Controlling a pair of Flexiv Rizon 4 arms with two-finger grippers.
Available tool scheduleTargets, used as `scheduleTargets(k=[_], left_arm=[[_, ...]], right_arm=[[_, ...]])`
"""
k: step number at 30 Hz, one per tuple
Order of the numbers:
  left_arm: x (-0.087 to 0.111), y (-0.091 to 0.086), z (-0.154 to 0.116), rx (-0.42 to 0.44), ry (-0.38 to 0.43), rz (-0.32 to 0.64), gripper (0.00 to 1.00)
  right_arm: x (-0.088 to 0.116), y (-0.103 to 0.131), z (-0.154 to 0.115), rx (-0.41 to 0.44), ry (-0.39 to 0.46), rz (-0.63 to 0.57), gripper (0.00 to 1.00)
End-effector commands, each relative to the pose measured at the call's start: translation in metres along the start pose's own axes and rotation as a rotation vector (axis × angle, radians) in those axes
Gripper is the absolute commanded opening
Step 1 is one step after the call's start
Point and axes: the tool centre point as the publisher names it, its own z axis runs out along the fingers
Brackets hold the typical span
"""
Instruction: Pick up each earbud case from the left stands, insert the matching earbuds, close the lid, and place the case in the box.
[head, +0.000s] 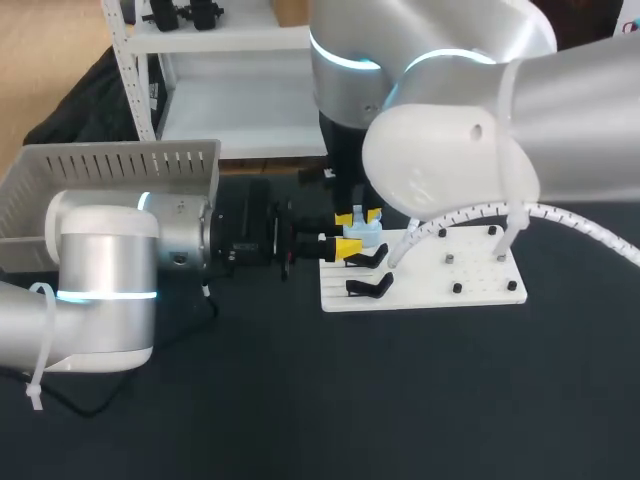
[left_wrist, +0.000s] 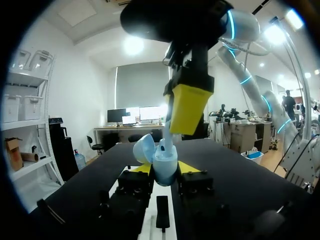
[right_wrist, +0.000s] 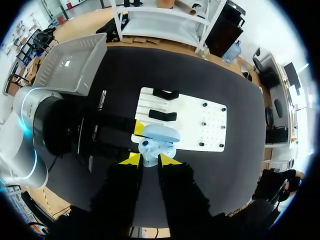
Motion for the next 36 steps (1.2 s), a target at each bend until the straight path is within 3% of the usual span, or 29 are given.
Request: scheduleTargets(k=[1, 36], left_arm=[[0.0004, -0.0016, -0.0001, -0.006, -0.002, 0.001, 0.00], [0.0004, -0.0016, -0.0001, -0.006, -0.002, 0.001, 0.00]], right_arm=[[-0.0020, -0.0002, 0.0015, 0.002, 0.004, 0.005, 0.00], [-0.0066, 0.0016, 0.0056, -0.008, -0.010, 0.010, 0.00]])
